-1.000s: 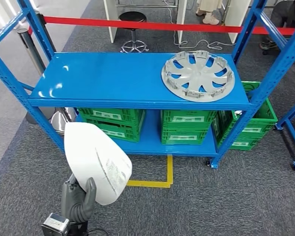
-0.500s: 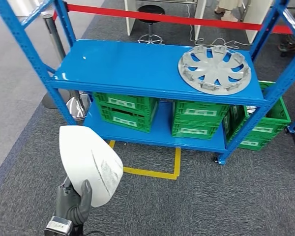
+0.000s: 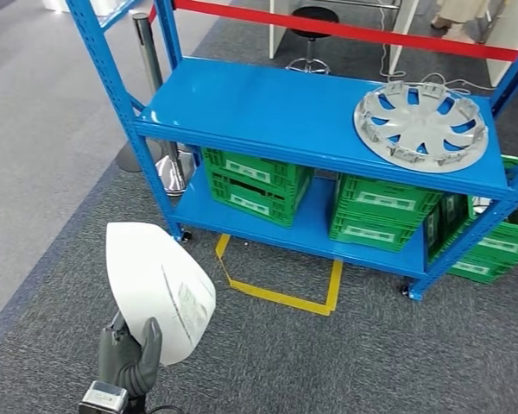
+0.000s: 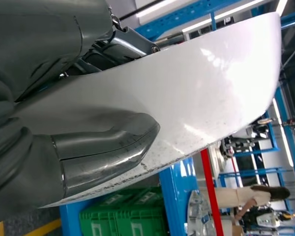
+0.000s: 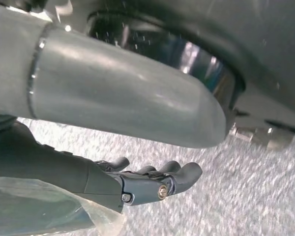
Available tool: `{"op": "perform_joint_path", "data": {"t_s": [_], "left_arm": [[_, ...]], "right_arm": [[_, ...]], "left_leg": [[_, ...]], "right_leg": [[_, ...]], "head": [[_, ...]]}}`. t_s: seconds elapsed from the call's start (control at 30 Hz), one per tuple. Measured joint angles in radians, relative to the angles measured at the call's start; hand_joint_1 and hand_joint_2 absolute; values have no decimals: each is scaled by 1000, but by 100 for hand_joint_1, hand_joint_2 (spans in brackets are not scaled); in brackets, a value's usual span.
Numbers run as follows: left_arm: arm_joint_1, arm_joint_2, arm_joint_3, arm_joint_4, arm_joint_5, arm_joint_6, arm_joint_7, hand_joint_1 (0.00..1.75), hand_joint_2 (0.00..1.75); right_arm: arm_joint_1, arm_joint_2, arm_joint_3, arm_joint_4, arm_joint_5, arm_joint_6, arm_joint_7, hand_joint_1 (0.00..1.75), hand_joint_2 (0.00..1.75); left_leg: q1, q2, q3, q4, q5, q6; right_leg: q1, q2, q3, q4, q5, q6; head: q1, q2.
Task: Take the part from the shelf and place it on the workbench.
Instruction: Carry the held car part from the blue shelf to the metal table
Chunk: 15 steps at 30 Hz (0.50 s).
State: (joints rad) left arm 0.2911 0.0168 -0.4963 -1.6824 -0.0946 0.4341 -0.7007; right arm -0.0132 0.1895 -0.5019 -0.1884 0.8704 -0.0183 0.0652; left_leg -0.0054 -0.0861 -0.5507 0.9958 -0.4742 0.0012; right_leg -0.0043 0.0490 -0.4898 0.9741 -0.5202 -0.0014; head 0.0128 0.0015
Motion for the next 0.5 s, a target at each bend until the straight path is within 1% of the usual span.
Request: {"op": "perform_joint_path", "data": {"t_s": [0.03, 0.07, 0.1, 0.13, 0.17, 0.2, 0.23, 0.27, 0.3, 0.33, 0.37, 0.4, 0.43, 0.47, 0.5], "left_arm": [[0, 0, 0, 0, 0, 0, 0, 175, 175], [-1, 1, 0, 0, 0, 0, 0, 175, 175], [-2, 1, 0, 0, 0, 0, 0, 175, 175], [-2, 2, 0, 0, 0, 0, 0, 175, 175], [-1, 2, 0, 0, 0, 0, 0, 175, 175], [-1, 3, 0, 0, 0, 0, 0, 175, 175], [0, 3, 0, 0, 0, 0, 0, 175, 175], [0, 4, 0, 0, 0, 0, 0, 175, 175], [0, 4, 0, 0, 0, 0, 0, 175, 175], [-1, 4, 0, 0, 0, 0, 0, 175, 175], [-2, 4, 0, 0, 0, 0, -1, 175, 175], [-2, 4, 0, 0, 0, 0, -1, 175, 175], [-1, 4, 0, 0, 0, 0, -1, 175, 175], [0, 4, 0, 0, 0, 1, -1, 175, 175], [2, 4, 0, 0, 0, 1, -1, 175, 175]], "right_arm": [[0, 0, 0, 0, 0, 0, 0, 0, 0], [1, 1, 0, 0, 0, 1, 0, 0, 0], [2, 0, 0, 0, 0, 1, 0, 0, 0], [3, 0, 0, 0, 0, 1, 0, 0, 0], [3, 0, 0, 0, 0, 2, 0, 0, 0], [3, 0, 0, 0, 0, 2, 0, 0, 0], [3, 0, 0, 0, 0, 2, 0, 0, 0], [2, 0, 0, 0, 0, 2, 0, 0, 0], [1, 0, 1, 0, 0, 3, 0, 0, 0], [1, 0, 1, 0, 0, 4, 0, 0, 0], [0, 0, 2, 0, 0, 4, 0, 0, 0], [0, 0, 2, 0, 0, 5, 0, 0, 0], [-1, 0, 2, 0, 0, 5, 0, 0, 0], [-3, 0, 3, 0, 0, 6, 0, 0, 0], [-5, 0, 3, 0, 0, 7, 0, 0, 0]], "left_leg": [[0, 14, -12, 26, -18, -5], [0, 32, -32, 72, -47, -10], [1, 51, -60, 135, -82, -16], [4, 61, -89, 203, -114, -21], [7, 66, -109, 254, -132, -25], [10, 69, -116, 275, -134, -27], [11, 73, -102, 256, -115, -26], [11, 82, -73, 204, -84, -24], [9, 105, -35, 132, -52, -20], [5, 128, -1, 64, -28, -15], [1, 148, 20, 19, -15, -10], [-4, 159, 28, -4, -12, -4], [-6, 154, 25, -8, -13, 0], [-5, 143, 22, -9, -10, 7], [-4, 133, 21, -13, -6, 13]], "right_leg": [[-2, -14, 0, -3, 3, -5], [-3, -29, -1, -5, 5, -10], [-2, -44, -2, -5, 5, -12], [-1, -59, -4, -5, 5, -13], [0, -74, -5, -4, 5, -13], [1, -89, -6, -4, 5, -13], [2, -103, -7, -4, 5, -13], [3, -116, -6, -4, 5, -12], [4, -127, -4, -4, 4, -11], [7, -138, -3, -2, 2, -8], [10, -148, -4, -1, 1, -5], [13, -158, -5, 1, 0, -1], [14, -169, -5, 2, -1, 2], [14, -177, -6, 1, -2, 7], [12, -172, -7, 5, -7, 12]], "head": [[-3, 0], [-6, 0], [-9, 0], [-12, 0], [-11, 0], [-11, 0], [-12, 0], [-11, 0], [-12, 0], [-12, 0], [-12, 0], [-12, 0], [-11, 0], [-12, 0], [-12, 0]]}}
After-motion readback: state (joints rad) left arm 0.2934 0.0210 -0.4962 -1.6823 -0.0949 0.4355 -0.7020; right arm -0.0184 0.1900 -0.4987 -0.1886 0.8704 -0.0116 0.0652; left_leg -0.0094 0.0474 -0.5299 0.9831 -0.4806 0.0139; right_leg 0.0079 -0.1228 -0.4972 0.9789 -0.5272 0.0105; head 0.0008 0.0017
